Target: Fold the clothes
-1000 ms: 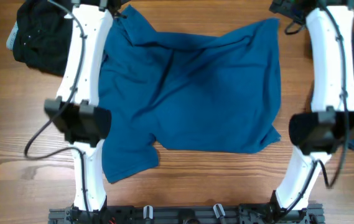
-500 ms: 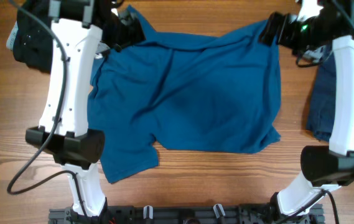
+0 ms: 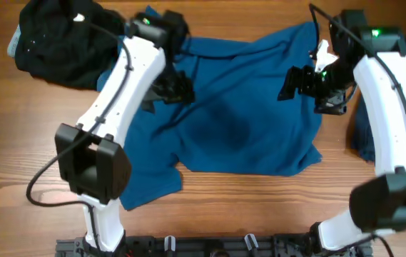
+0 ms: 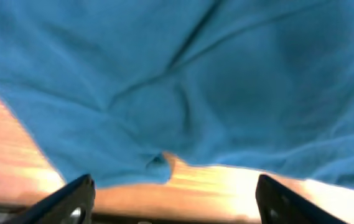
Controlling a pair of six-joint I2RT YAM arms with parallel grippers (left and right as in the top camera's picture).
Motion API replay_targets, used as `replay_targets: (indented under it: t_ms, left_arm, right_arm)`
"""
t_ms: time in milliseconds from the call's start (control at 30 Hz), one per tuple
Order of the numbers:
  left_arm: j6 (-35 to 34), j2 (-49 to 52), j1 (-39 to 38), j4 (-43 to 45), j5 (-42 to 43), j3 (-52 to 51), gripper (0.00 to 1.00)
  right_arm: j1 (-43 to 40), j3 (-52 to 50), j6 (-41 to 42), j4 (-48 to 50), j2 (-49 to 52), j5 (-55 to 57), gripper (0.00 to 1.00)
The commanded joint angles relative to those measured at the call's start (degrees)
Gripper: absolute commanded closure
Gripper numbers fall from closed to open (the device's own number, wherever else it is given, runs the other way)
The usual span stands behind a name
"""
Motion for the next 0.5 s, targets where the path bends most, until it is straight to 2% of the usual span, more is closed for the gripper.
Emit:
replay_targets:
  t_ms: [0,100,200,367,467]
  left_arm:
    - [-2.8,-5.0,-2.5,4.8,-1.3,-7.8,0.16]
    - [-4.7,-4.8,-2.3,8.0,-0.2,-14.0,0.17]
    - [-4.7,-4.8,-1.4,13.0,1.0,-21.5,0.2]
    - [-4.7,-4.8,0.3,18.6,1.7,-28.4,0.21]
    - [-4.7,-4.8,1.3,20.8,2.1,-31.5,0.24]
  right_arm:
    - [2.7,-8.2,-0.3,5.8,-5.8,-1.3,0.0]
    - [3.5,-13.9,1.6,8.4,-5.9,-1.3,0.02]
    - [3.6,-22.5,5.5,15.6,-5.9,-1.3,0.06]
    - [3.6,-30.4,9.5,23.6,-5.9,-1.3,0.11]
    - [3.6,-33.6,10.2,26.6,-5.9,-1.3,0.28]
